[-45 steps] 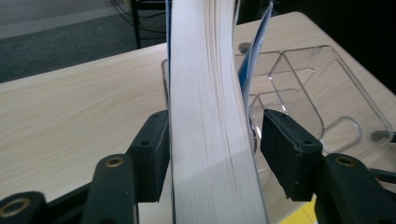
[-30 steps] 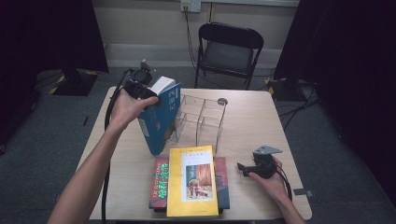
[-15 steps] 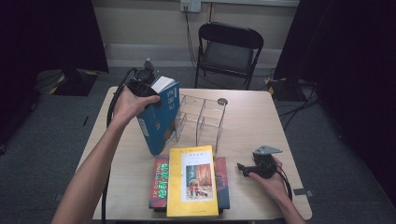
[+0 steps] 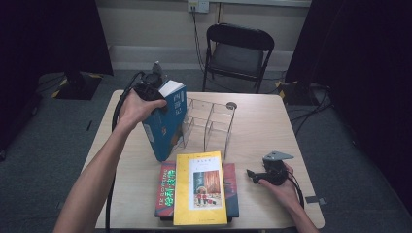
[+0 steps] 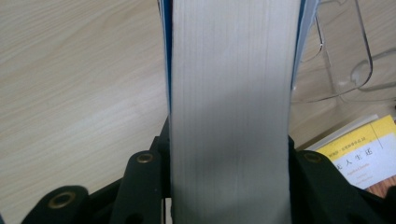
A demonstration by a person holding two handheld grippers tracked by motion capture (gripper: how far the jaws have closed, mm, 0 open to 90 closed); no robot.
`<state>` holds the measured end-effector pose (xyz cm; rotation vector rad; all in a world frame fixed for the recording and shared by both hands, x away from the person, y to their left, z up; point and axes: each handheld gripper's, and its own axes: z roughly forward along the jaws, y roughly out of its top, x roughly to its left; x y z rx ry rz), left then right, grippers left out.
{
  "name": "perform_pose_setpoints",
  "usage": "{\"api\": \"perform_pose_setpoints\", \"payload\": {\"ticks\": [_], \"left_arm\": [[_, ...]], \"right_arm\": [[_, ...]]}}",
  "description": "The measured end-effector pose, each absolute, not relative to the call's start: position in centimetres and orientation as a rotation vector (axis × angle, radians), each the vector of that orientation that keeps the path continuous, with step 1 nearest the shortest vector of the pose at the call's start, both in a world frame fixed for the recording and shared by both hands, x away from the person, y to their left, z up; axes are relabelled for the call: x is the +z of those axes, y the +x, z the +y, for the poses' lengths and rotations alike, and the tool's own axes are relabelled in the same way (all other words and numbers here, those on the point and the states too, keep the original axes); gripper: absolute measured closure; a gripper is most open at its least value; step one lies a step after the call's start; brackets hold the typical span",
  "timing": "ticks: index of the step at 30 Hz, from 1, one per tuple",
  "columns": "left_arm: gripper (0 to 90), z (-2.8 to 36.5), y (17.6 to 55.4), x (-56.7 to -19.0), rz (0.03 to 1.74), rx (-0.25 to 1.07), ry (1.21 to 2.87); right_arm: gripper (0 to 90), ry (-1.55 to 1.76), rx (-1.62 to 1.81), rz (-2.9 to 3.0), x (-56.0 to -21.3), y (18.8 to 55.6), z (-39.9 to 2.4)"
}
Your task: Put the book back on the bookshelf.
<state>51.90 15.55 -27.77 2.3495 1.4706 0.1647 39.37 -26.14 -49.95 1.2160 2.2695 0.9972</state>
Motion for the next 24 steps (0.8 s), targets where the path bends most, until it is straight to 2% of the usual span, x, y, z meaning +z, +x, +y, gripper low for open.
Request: {"api": "perform_pose_setpoints", "payload": {"ticks": [8,15,24], "left_arm": [[61.4,14.3,52.0,-27.2,1.429,0.175,2.413],[61.5,14.3,53.4,-26.3,1.493,0.164,2.371],[61.4,13.8,55.0,-26.3,1.487,0.239,2.292]], "right_arm": [[14.9,1.213,0.997,2.271,-49.9,39.4,-26.1],[14.9,1.211,0.997,2.272,-50.0,39.4,-26.2],[14.9,1.210,0.998,2.273,-49.9,39.4,-26.2]]}}
